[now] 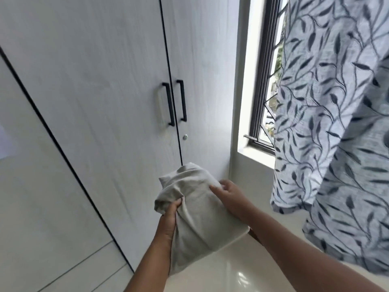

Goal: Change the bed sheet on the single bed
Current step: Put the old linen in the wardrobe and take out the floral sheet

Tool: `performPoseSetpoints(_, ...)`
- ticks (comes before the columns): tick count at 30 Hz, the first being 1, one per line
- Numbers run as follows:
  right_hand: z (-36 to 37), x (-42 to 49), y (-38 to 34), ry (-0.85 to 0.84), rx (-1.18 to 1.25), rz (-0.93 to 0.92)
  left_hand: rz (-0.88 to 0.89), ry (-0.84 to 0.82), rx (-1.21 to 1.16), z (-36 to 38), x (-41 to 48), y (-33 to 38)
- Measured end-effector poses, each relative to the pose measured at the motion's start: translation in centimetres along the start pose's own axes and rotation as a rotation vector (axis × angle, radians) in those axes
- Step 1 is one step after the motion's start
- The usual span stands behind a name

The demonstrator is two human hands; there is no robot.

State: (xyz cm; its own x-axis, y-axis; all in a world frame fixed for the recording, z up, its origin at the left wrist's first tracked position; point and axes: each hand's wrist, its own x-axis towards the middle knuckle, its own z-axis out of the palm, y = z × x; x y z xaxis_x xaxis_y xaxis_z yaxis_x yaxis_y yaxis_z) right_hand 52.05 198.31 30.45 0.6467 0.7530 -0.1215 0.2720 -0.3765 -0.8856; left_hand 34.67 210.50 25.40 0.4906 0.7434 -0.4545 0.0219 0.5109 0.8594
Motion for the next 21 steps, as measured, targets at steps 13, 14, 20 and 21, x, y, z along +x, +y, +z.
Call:
performPoseSetpoints(13,0.7,19.4,-13.8,0.091,-0.146,-0.332,0.109,0.186,-0.266,4.5,11.1,7.9)
performPoseSetpoints(14,0.6,20.6,-14.7,0.096,-0.116,-0.341,0.118,0.211,-0.272,4.7,11.8,8.0)
performPoseSetpoints(20,0.8,26.5,-16.9,0.151,0.021,-0.432,0.197,0.331,-0.306,5.7,13.0,9.7)
performPoseSetpoints(21,1.0,27.3,-17.2,0.135,0.033,-0.456,0.242,0.381,-0.313,5.8,13.0,10.1)
